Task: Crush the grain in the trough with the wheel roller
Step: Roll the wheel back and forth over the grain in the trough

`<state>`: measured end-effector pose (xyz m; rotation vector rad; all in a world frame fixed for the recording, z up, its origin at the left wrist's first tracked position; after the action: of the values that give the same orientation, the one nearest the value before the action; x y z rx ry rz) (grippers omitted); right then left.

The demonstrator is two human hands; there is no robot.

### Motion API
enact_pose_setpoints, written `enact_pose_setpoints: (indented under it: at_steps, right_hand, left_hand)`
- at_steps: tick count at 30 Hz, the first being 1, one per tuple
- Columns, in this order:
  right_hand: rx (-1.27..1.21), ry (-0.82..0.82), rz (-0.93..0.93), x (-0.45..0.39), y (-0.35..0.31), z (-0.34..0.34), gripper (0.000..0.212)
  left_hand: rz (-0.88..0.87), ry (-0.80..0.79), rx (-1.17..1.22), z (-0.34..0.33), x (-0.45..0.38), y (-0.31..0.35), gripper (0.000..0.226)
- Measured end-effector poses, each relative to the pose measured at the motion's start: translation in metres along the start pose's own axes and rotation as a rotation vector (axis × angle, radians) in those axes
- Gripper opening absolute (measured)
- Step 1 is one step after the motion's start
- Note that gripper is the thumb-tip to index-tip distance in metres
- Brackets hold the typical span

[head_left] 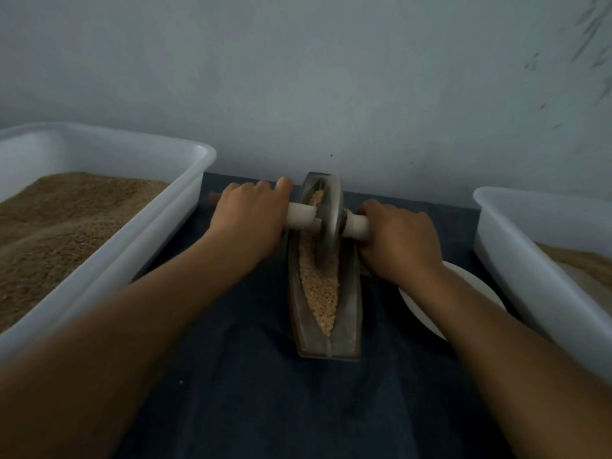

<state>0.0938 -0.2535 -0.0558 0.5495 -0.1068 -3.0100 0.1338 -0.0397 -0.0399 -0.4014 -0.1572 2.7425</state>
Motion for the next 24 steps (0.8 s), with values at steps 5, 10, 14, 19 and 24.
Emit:
enact_pose_setpoints:
  at_steps: [5, 10, 14, 19, 24]
  right_hand:
    - [-0.029, -0.145, -0.069, -0.036, 0.008, -0.003, 0.021]
    - [-0.049, -0.186, -0.079, -0.045, 0.011, -0.005, 0.022]
    - [-0.04, -0.057, -0.024, -0.027, 0.009, -0.004, 0.024]
    - [-0.007, 0.076, 0.033, 0.005, -0.001, 0.003, 0.025]
    - [-0.02, 0.142, 0.059, 0.049, -0.011, 0.016, 0.03]
  left_hand:
    - [0.043, -0.026, 0.006, -0.007, -0.031, -0.003, 0.038]
    - [0.053, -0.068, 0.017, -0.005, -0.04, -0.004, 0.037]
    - [0.057, -0.082, 0.01, -0.002, -0.026, -0.001, 0.037]
    - [0.034, -0.056, -0.016, 0.004, 0.01, 0.004, 0.034]
    - [0.008, -0.011, 0.013, 0.012, 0.045, 0.007, 0.034]
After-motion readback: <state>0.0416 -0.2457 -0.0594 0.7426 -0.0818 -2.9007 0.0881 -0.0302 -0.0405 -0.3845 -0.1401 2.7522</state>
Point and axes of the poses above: each hand's wrist, its own x-axis away from the middle knuckle, its own z-axis out of the back of the hand, y = z × x, the point moved 2 cm from there along -x, towards the middle knuckle, and after that the axes turned 7 degrees about -y, right-handed, at the moved point
